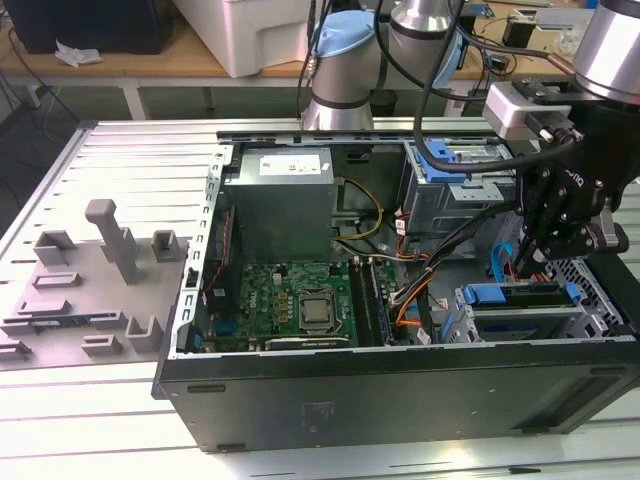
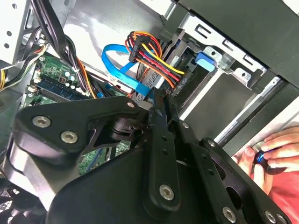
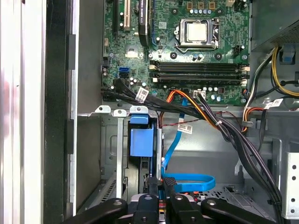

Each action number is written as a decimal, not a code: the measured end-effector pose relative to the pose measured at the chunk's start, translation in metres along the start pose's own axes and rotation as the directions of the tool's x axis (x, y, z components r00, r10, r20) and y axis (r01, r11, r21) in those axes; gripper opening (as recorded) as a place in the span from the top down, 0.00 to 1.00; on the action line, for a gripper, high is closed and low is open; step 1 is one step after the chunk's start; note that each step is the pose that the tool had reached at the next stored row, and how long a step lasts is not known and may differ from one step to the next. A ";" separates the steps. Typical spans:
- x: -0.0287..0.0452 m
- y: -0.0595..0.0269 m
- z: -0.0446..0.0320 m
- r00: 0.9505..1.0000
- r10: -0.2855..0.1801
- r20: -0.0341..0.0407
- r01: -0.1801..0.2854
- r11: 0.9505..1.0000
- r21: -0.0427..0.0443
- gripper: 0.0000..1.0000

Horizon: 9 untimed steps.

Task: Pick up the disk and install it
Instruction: 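Insert the second disk wire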

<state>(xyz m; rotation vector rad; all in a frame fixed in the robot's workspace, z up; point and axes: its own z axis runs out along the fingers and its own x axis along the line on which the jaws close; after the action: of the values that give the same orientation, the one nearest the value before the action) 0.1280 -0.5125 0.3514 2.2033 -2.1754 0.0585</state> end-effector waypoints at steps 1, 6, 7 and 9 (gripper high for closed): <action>0.0003 0.0001 0.0000 1.000 0.003 0.000 -0.003 1.000 0.000 0.84; 0.0026 0.0002 0.0001 1.000 0.026 0.000 -0.026 1.000 -0.002 0.84; 0.0030 0.0002 0.0002 0.999 0.032 0.000 -0.032 0.999 -0.002 0.84; 0.0034 0.0002 0.0002 0.999 0.041 0.000 -0.041 0.999 -0.002 0.84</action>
<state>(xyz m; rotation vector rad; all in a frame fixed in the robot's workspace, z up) 0.1278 -0.5159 0.3515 2.1574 -2.2198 0.0571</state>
